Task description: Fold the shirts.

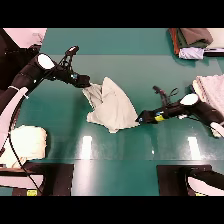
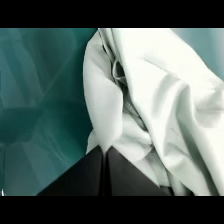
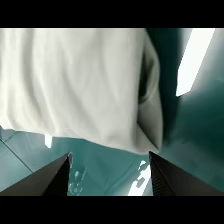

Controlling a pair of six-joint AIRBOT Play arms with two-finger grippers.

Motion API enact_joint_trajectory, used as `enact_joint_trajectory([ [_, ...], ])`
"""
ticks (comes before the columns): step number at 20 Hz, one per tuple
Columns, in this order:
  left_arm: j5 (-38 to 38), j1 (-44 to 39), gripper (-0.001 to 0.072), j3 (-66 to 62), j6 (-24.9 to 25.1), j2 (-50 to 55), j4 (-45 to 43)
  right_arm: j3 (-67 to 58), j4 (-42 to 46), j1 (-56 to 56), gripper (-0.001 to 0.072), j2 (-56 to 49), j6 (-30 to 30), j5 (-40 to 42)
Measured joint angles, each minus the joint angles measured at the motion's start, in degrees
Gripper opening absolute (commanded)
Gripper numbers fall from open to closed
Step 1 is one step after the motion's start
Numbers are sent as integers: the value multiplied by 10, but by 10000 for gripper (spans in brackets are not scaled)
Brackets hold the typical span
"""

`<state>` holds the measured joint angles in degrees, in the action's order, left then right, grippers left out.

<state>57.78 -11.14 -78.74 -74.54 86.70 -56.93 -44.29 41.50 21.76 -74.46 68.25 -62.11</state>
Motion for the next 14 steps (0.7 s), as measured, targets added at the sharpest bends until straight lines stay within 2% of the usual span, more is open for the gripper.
enact_joint_trajectory([
  [2, 7, 0, 26, -1, 0, 0, -4, -11, -9, 13, 397, -32, -8, 11],
  [3, 10, 0, 26, -2, 0, 0, -7, -19, -13, 16, 295, -45, -11, 15],
  [4, 14, 0, 26, -2, 0, 0, -10, -28, -14, 18, 37, -56, -13, 16],
  [5, 18, 0, 25, -2, 0, 0, -12, -38, -16, 19, 14, -64, -14, 21],
  [10, 22, 0, 25, -3, 0, -21, -26, -85, 9, 19, 12, -64, -16, 29],
  [14, 2, 0, 26, -18, 0, -91, -88, -154, 101, 12, 12, -9, 19, 14],
])
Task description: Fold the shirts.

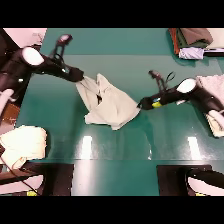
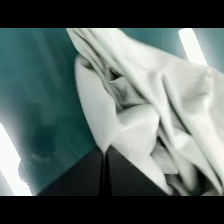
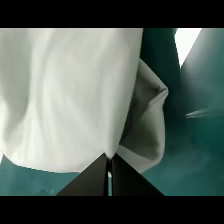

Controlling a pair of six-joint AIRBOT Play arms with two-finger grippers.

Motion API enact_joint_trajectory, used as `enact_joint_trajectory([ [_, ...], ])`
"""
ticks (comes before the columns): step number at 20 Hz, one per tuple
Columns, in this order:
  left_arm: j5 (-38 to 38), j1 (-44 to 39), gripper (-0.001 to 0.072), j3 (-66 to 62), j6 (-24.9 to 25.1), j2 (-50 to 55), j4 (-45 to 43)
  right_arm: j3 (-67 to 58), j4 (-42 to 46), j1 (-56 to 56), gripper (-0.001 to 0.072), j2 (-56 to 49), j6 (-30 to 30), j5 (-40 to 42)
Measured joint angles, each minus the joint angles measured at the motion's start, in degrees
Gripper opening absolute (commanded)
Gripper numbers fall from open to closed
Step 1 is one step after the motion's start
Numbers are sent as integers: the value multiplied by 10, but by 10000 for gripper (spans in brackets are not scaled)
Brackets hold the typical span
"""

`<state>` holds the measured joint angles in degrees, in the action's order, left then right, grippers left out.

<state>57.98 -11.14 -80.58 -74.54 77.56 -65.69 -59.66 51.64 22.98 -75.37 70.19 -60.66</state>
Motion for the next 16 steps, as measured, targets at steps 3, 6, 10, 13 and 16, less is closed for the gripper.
enact_joint_trajectory([
  [3, -4, 0, 26, -44, 0, -76, -75, -85, 68, -33, 12, 62, 33, -21],
  [6, -15, -1, 26, -105, 0, -154, -123, -181, 101, -84, 12, 124, 54, -32],
  [10, -24, -1, 26, -182, 0, -229, -144, -287, 114, -140, 12, 184, 64, -45],
  [13, -22, -1, 26, -224, 9, -254, -149, -356, 117, -169, 12, 199, 67, -68],
  [16, -13, -1, 26, -244, 21, -264, -149, -421, 122, -184, 12, 189, 68, -102],
])
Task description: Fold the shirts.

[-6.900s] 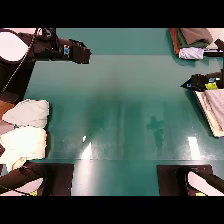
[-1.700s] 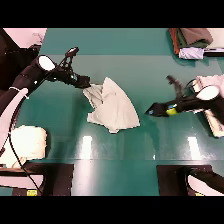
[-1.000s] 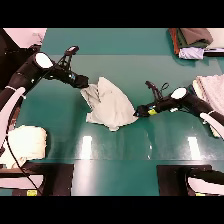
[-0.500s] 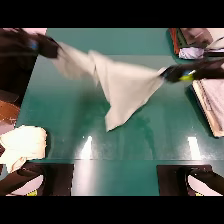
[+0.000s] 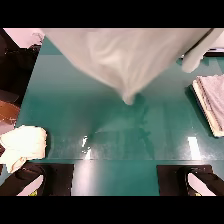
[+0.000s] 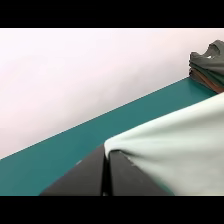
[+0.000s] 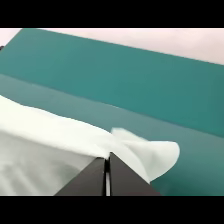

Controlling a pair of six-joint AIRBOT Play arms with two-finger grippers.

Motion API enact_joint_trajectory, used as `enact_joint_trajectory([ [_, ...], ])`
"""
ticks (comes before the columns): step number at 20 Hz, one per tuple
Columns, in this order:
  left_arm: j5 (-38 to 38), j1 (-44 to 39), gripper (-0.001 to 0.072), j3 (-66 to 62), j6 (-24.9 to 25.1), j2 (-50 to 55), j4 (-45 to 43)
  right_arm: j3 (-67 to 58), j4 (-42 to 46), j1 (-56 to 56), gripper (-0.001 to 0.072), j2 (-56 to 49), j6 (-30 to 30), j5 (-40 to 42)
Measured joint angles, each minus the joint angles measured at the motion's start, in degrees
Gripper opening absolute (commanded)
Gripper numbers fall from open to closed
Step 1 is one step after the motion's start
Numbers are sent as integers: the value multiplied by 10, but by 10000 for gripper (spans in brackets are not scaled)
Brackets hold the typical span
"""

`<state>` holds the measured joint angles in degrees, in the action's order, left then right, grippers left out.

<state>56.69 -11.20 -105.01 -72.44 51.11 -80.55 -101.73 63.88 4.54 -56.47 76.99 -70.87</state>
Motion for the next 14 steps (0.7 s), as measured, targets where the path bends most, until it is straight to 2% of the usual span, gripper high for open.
enact_joint_trajectory([
  [7, 22, 1, 25, -50, 34, -6, 53, -143, 9, -9, 12, -42, 1, -96],
  [11, 56, 1, 25, -67, 37, 6, 80, -116, 8, -9, 12, -57, 9, -99],
  [14, 87, 1, 26, -40, 38, 52, 55, -62, 7, -4, 12, -100, 14, -99],
])
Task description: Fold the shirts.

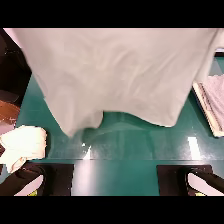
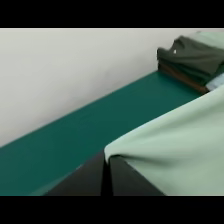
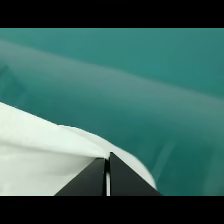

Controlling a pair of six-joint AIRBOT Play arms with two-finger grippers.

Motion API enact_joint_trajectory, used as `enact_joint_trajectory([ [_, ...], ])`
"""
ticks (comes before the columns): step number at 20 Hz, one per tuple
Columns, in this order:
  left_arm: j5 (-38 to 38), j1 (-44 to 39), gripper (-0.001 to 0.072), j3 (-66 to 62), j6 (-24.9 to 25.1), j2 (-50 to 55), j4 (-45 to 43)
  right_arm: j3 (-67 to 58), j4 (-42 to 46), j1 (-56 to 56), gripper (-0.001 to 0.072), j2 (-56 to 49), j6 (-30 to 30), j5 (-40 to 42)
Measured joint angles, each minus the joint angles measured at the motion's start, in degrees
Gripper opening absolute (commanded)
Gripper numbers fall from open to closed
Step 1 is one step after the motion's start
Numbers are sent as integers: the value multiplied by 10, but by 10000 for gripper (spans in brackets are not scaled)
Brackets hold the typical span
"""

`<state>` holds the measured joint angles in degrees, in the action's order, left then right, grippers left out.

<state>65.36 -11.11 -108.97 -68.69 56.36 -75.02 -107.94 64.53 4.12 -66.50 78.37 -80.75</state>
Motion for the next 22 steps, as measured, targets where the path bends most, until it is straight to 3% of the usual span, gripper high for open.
enact_joint_trajectory([
  [6, -29, 0, 26, 87, -36, 179, -100, 91, 3, 36, 12, -140, -1, 85],
  [12, -68, 0, 50, 113, -72, 346, -123, 110, -2, 49, 14, -261, 0, 192],
  [13, -71, 0, 297, 115, -80, 359, -125, 111, -3, 50, 15, -273, 2, 200],
  [14, -74, 0, 491, 116, -86, 368, -128, 112, -2, 50, 22, -283, 5, 205],
  [15, -75, 0, 499, 116, -92, 376, -131, 112, -2, 50, 172, -290, 8, 214],
  [16, -75, 1, 499, 117, -96, 381, -131, 112, -2, 50, 383, -295, 11, 218],
  [17, -75, 1, 499, 117, -103, 385, -131, 112, -5, 50, 418, -299, 13, 223],
  [22, -42, 17, 499, 118, -136, 362, -127, 80, -26, 28, 417, -302, 19, 170],
])
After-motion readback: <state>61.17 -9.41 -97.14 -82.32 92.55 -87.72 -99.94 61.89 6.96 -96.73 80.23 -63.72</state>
